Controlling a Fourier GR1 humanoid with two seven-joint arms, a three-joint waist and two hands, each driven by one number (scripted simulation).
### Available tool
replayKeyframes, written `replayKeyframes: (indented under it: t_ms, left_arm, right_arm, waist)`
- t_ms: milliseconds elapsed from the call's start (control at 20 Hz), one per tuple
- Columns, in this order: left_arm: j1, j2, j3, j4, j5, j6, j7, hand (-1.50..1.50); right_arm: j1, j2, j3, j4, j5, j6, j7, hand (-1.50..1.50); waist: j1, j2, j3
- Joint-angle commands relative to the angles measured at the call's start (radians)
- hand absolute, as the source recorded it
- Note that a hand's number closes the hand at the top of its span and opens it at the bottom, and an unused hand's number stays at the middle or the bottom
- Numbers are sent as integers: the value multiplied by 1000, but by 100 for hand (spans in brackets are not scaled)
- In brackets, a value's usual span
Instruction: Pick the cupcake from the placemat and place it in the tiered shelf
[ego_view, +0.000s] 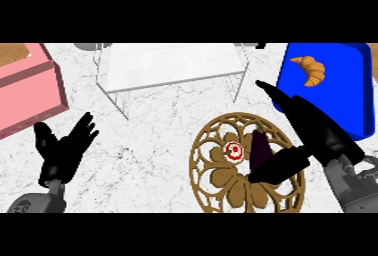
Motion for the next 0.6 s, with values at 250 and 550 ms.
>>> replayKeyframes:
  t_ms: [250,550]
  left_arm:
    - [46,-32,-13,-35,-12,4,46,0]
    - [22,-28,17,18,-19,-17,22,0]
  right_arm:
    - [-25,85,93,11,106,49,191,-150]
    - [-7,121,108,114,213,40,133,-150]
  waist:
    - [-10,3,-8]
    - [-9,6,-7]
